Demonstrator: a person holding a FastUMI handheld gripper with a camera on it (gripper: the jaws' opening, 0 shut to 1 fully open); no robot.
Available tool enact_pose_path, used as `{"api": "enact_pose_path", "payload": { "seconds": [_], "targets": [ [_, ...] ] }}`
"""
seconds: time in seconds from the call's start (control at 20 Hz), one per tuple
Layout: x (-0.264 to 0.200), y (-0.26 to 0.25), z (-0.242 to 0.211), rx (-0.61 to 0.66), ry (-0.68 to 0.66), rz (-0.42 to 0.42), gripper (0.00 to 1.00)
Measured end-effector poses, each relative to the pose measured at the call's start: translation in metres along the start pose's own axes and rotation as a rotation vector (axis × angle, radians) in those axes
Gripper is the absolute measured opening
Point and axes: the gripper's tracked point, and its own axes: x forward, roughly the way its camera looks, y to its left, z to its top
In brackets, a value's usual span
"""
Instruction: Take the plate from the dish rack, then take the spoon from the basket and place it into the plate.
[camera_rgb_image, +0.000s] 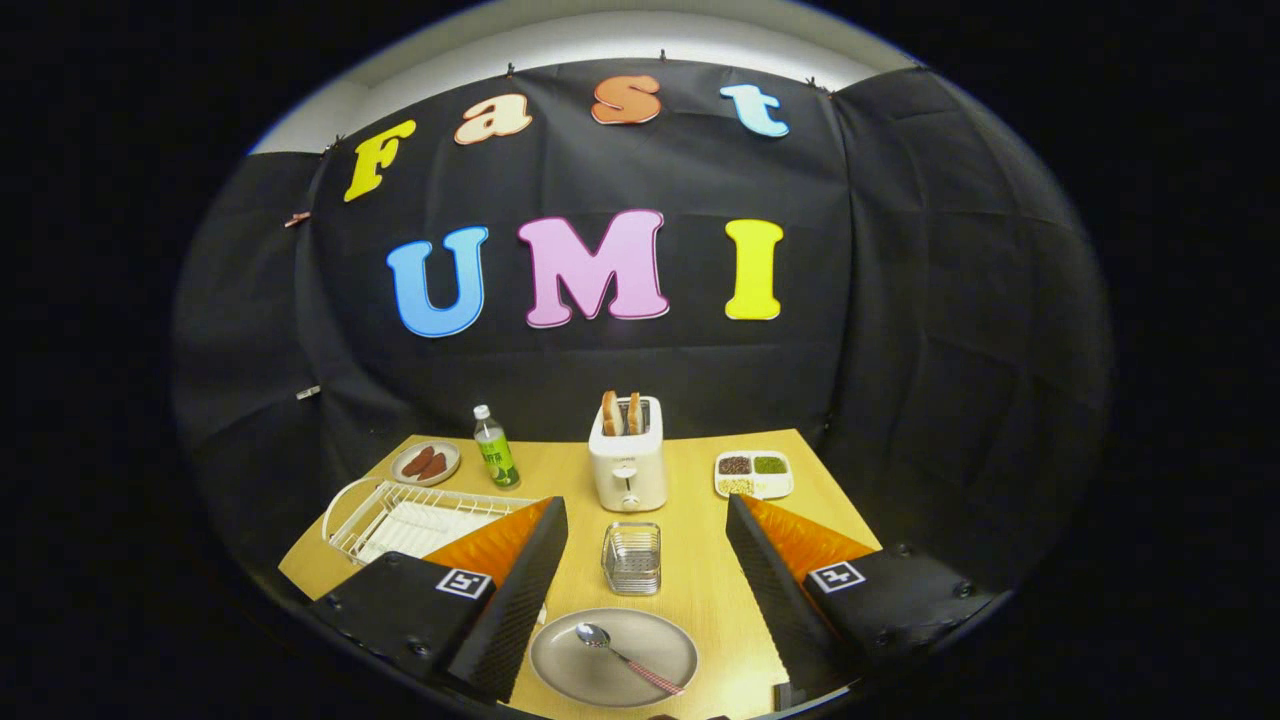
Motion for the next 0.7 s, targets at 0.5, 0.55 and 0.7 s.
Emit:
{"api": "enact_pose_path", "payload": {
  "seconds": [0.5, 0.55, 0.7],
  "targets": [
    [-0.053, 0.023, 0.008, 0.081, -0.063, -0.066, 0.99],
    [-0.051, 0.023, 0.005, 0.083, -0.061, -0.065, 0.99],
    [-0.038, 0.026, 0.000, 0.115, -0.054, -0.054, 0.99]
  ]
}}
